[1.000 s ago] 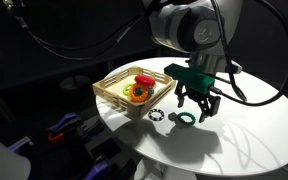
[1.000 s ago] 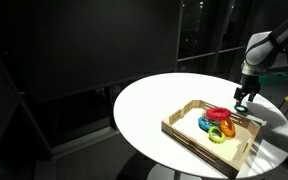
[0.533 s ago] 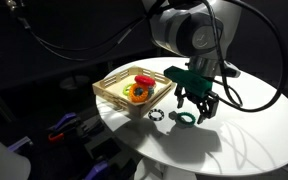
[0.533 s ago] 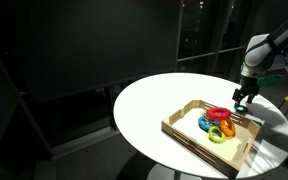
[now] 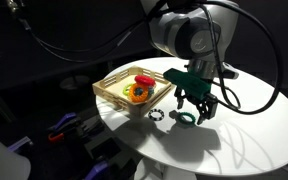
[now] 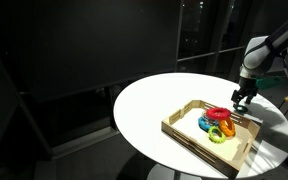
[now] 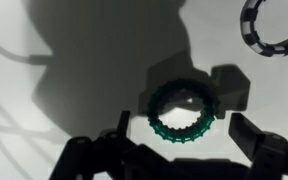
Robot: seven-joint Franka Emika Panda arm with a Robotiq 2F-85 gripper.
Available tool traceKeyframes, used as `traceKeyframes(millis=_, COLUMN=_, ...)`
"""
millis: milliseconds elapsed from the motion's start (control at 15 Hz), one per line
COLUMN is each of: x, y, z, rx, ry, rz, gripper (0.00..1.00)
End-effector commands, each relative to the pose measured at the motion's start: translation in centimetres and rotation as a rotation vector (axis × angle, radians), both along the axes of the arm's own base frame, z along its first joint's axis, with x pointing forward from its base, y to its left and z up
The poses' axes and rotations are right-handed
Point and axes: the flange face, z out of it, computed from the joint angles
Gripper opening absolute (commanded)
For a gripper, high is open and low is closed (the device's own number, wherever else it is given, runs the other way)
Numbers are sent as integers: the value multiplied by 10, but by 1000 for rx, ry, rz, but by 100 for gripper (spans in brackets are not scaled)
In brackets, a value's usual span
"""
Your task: Put the green ring in the box.
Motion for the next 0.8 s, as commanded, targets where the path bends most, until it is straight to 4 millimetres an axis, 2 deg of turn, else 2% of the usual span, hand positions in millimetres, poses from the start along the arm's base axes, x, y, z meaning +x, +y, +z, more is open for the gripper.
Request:
traceKeyframes(millis=0, x=7, y=-1, z=-3, rx=-4, ry=-18, rz=-15, gripper=100)
traceKeyframes(millis=467, x=7, y=1, z=-8, rx=-7, ry=-13, rz=-12, gripper=100)
traceKeyframes(millis=667, x=7, y=1, z=-9, rx=-7, ry=-11, rz=-10, gripper=74)
traceKeyframes(millis=733, x=7, y=1, z=-9, rx=-7, ry=-11, rz=-10, gripper=61)
